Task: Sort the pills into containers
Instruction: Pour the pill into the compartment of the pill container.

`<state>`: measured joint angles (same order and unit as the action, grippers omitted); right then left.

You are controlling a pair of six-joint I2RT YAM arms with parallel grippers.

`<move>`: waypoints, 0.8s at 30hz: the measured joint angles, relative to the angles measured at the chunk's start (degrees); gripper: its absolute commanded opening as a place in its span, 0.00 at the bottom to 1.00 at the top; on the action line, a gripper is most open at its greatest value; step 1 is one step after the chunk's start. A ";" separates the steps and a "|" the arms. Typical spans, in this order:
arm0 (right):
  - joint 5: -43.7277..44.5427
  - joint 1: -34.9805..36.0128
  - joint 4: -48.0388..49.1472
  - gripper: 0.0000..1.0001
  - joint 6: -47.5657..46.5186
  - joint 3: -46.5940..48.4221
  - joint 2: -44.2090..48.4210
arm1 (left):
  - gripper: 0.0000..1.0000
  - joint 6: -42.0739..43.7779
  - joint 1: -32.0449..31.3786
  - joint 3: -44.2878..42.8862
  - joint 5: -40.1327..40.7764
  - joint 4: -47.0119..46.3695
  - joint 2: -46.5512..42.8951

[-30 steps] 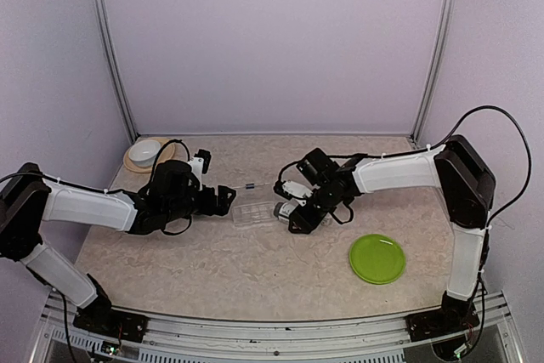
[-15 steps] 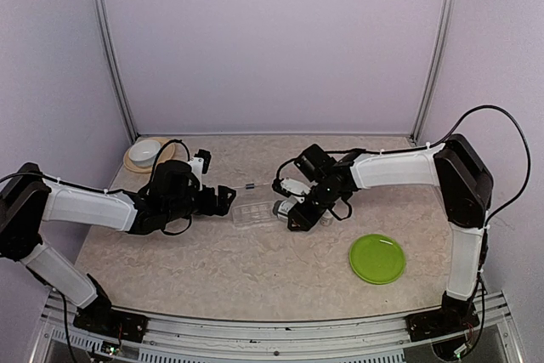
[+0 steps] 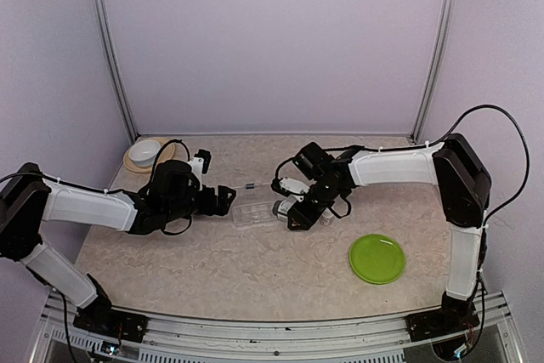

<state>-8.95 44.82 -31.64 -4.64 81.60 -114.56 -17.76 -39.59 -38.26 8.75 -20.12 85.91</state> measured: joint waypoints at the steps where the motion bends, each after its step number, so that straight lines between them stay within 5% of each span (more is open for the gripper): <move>1: 0.00 0.00 -0.15 0.00 -0.02 0.09 0.00 | 0.99 0.00 0.00 0.00 -0.02 0.00 0.00; 24: -0.22 0.02 -4.11 0.00 -0.09 4.22 -1.90 | 0.99 0.00 0.00 0.00 -0.22 0.00 0.00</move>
<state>-9.17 44.84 -35.75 -4.73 85.82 -116.46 -17.76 -39.59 -38.26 8.54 -20.12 85.91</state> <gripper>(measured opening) 0.533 0.987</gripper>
